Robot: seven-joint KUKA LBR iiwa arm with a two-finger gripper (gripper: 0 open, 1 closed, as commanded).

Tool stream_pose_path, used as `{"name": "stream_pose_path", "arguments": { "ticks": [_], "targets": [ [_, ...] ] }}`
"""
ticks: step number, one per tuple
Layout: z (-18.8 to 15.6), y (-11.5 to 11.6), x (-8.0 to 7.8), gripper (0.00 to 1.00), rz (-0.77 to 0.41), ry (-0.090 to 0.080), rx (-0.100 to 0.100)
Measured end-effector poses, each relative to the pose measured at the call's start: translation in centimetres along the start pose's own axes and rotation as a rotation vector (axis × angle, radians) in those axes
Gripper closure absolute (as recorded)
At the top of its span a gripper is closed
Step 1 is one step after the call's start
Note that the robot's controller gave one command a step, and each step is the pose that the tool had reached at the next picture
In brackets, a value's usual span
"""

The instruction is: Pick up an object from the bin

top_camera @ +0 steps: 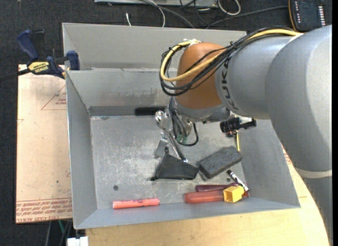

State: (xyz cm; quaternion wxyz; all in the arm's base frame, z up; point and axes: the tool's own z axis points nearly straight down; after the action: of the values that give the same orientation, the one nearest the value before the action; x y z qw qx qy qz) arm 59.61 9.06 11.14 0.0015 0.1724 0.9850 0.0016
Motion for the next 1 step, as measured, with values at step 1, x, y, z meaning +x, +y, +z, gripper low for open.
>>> {"name": "stream_pose_path", "arguments": {
  "ticks": [1],
  "targets": [
    [2.65,-2.85,3.7,0.0,-0.31,-0.002,-0.003]
  ]
}}
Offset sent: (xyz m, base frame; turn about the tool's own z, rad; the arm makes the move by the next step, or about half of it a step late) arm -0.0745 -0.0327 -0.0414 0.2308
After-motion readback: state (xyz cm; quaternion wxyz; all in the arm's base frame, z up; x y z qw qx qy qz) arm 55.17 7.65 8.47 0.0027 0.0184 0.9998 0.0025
